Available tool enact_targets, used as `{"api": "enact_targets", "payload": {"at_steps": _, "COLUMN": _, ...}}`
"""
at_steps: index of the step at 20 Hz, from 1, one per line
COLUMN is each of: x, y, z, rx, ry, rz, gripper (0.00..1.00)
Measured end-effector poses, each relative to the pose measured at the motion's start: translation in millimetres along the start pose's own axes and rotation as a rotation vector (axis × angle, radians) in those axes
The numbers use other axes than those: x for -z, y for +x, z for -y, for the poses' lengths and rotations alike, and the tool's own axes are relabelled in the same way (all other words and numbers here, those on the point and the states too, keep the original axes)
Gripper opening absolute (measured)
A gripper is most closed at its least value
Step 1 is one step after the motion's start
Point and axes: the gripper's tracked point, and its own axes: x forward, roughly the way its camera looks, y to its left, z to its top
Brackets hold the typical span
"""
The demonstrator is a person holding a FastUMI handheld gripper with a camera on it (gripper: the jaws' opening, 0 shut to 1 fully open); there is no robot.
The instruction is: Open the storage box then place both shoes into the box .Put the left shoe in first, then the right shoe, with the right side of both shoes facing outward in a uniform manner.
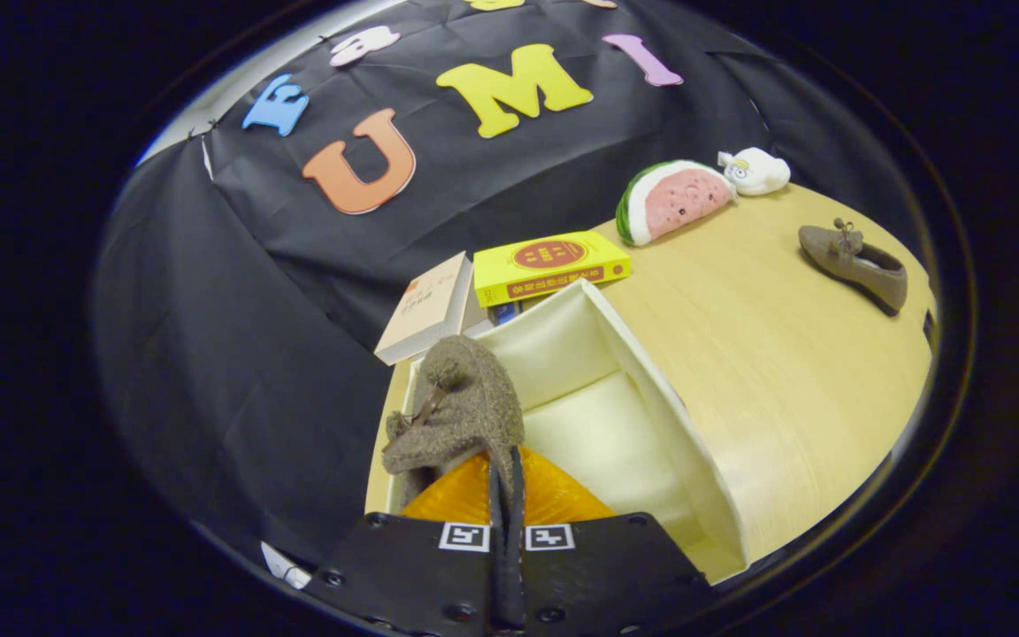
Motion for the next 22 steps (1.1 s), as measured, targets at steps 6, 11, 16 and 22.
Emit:
{"api": "enact_targets", "payload": {"at_steps": 6, "x": 31, "y": 19, "z": 1, "rx": -0.035, "ry": 0.071, "rz": -0.125, "gripper": 0.01}}
{"api": "enact_targets", "payload": {"at_steps": 11, "x": 31, "y": 18, "z": -12, "rx": -0.110, "ry": 0.047, "rz": -0.146, "gripper": 0.34}}
{"api": "enact_targets", "payload": {"at_steps": 16, "x": 9, "y": 3, "z": -17, "rx": -0.140, "ry": -0.151, "rz": -0.052, "gripper": 0.73}}
{"api": "enact_targets", "payload": {"at_steps": 22, "x": -47, "y": -50, "z": -5, "rx": -0.173, "ry": -0.443, "rz": 0.150, "gripper": 0.94}}
